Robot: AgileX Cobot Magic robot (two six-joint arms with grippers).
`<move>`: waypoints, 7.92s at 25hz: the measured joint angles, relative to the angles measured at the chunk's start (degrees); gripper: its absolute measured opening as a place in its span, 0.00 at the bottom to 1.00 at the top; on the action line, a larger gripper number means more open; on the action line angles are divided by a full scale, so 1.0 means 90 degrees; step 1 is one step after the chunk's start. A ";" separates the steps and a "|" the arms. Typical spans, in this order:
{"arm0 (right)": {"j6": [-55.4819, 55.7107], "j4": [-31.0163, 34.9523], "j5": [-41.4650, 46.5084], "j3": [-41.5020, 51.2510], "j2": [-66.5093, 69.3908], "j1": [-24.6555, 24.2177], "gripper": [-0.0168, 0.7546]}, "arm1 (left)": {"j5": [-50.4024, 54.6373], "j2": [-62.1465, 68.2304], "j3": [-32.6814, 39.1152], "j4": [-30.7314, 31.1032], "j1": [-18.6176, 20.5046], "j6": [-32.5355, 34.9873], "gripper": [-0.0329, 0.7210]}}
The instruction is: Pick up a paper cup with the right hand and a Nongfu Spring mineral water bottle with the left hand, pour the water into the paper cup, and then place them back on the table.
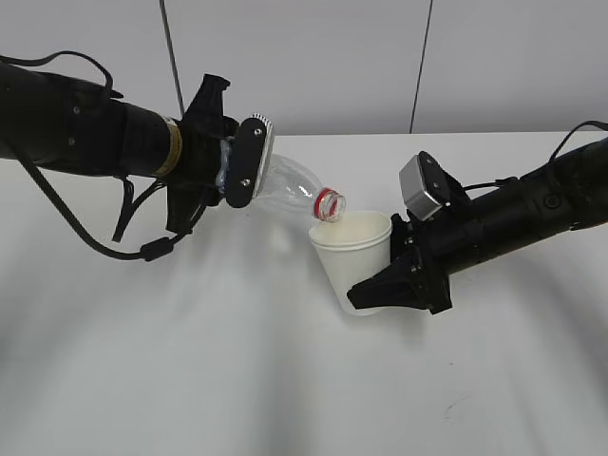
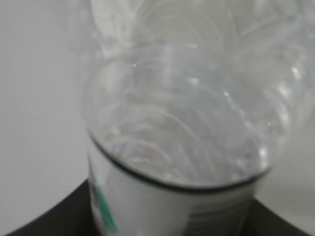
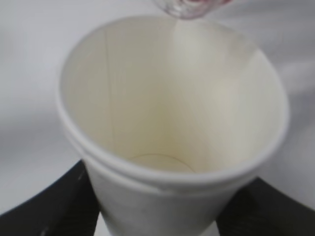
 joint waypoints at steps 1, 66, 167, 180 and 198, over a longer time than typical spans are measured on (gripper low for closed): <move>0.0000 0.0001 -0.0031 0.0000 0.0000 0.0000 0.62 | 0.0032 0.0000 0.0000 0.0005 -0.0027 0.0005 0.50; 0.0297 -0.0187 -0.0081 -0.0003 0.0000 0.0000 0.62 | 0.0282 0.0000 -0.0129 0.0673 -0.0231 0.0024 0.50; -0.0939 0.0471 0.0428 -0.0003 0.0000 0.0000 0.62 | -0.0053 0.0000 -0.0425 -0.1539 -0.0231 -0.0002 0.49; -0.1965 0.2389 0.0694 -0.0003 0.0000 0.0000 0.62 | -0.0760 0.0013 -0.0425 -0.5810 0.0287 -0.0048 0.49; -0.3825 0.5673 0.1491 0.0010 0.0025 0.0000 0.62 | -0.4509 0.0070 0.1803 -0.9075 0.0324 -0.0053 0.50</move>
